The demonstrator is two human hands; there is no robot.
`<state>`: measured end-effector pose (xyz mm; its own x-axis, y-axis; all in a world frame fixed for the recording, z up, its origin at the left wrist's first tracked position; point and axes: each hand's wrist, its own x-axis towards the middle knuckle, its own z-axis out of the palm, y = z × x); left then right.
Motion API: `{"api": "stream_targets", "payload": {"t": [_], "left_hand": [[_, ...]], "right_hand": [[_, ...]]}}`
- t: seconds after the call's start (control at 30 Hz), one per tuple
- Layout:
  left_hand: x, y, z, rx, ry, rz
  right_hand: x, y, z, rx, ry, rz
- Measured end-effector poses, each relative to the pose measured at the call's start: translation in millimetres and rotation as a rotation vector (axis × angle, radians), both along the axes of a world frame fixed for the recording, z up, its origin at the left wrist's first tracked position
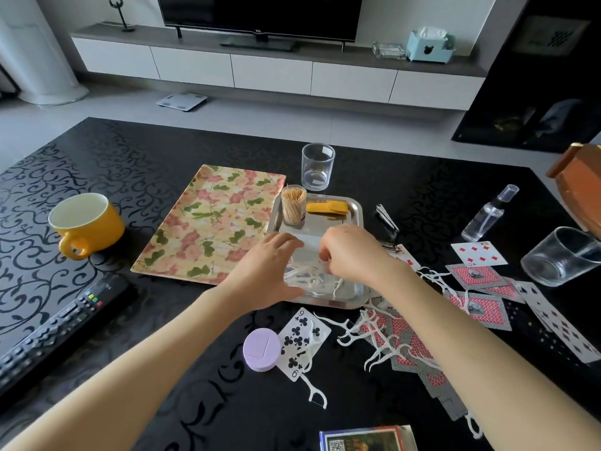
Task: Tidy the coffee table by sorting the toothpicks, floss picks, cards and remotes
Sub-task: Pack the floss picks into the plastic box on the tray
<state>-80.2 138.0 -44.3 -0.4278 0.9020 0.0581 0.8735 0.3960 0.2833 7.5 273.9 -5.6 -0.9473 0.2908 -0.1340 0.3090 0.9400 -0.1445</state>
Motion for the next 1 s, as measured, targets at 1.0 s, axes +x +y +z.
{"api": "stream_targets", "payload": {"t": [1.0], "left_hand": [[-38.5,-22.0,15.6,0.049,-0.032,0.223]], "right_hand": [[9.1,42.6,-33.8,-0.111,-0.052,0.077]]}}
